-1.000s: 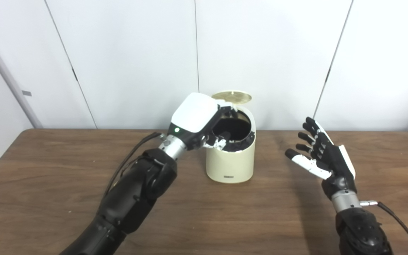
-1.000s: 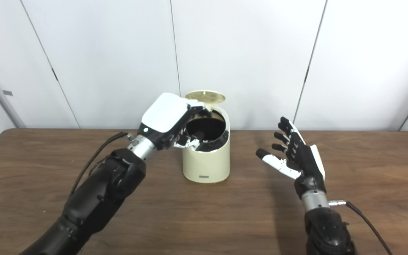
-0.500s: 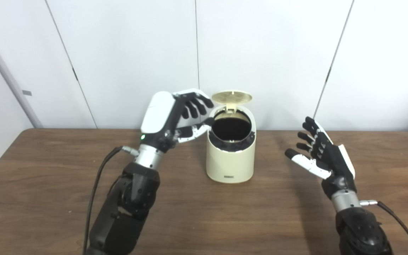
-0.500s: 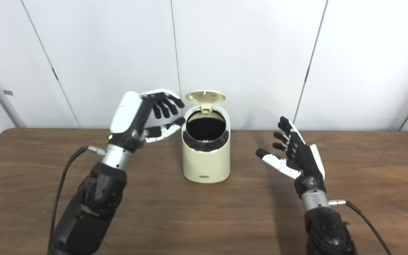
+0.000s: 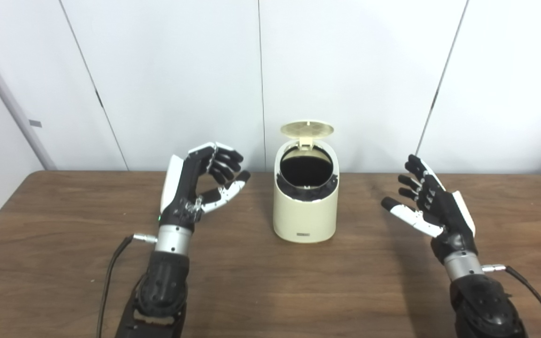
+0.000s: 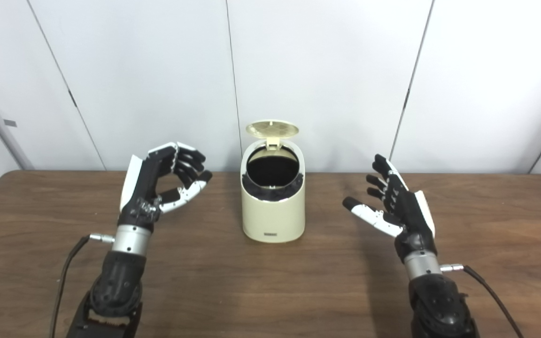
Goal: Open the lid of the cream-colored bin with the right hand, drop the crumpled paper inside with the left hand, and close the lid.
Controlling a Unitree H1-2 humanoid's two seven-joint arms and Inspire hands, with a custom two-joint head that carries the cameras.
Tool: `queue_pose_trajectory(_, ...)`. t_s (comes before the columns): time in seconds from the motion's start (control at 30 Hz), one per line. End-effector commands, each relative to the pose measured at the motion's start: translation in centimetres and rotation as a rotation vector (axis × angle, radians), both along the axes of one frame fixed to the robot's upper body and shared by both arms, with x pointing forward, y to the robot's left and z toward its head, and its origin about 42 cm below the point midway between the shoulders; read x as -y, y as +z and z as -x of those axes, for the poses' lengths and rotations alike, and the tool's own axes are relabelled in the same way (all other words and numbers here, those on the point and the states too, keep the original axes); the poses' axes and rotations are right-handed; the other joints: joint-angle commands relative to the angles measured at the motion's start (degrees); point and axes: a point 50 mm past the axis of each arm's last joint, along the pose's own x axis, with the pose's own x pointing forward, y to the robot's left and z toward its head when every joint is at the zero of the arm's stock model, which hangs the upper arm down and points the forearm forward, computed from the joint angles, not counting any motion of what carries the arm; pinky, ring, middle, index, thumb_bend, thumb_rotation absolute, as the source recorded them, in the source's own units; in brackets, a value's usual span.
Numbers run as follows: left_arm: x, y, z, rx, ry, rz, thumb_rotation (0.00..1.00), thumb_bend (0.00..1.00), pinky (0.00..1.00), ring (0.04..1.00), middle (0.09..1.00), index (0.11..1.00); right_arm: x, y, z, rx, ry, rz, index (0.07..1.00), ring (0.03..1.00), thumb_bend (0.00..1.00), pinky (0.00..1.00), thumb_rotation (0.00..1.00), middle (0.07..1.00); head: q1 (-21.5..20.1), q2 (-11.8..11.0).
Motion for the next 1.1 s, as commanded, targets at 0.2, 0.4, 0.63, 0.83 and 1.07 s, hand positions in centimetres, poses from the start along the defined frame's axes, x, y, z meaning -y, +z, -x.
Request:
queue_pose_trajectory(0.2,-0.7,0.0,0.3,0.008,-0.044,0.068,0.03,0.51,0.49,0.576,0.575,0.504,0.1,2.1,-0.5,0.102,0.017,0.008,0.924,0.862,0.72,0.82,0.37,0.929,0.43,0.01)
queue_pose_trajectory(0.4,-1.4,-1.5,0.7,-0.048,-0.105,0.085,0.41,0.61,0.52,0.644,0.727,0.762,0.0,1.9,-0.5,0.098,0.025,0.001,0.926,0.862,0.74,0.80,0.40,0.928,-0.24,0.19)
queue_pose_trajectory(0.63,-2.3,-3.7,0.6,-0.110,-0.172,0.113,0.50,0.58,0.59,0.724,0.791,0.826,-0.2,1.8,-0.3,0.100,0.034,-0.027,0.922,0.862,0.73,0.81,0.38,0.928,-0.52,0.07)
queue_pose_trajectory(0.83,-2.8,-5.1,0.5,-0.144,-0.169,0.146,0.50,0.53,0.62,0.752,0.820,0.897,-0.2,1.6,-0.2,0.113,0.045,-0.034,0.917,0.862,0.71,0.81,0.35,0.923,-0.64,-0.23)
queue_pose_trajectory(1.07,-3.6,-5.9,0.3,-0.140,-0.125,0.121,0.50,0.55,0.61,0.749,0.831,0.909,-0.1,1.9,0.1,0.114,0.050,-0.018,0.930,0.864,0.70,0.82,0.35,0.931,-0.91,-0.10)
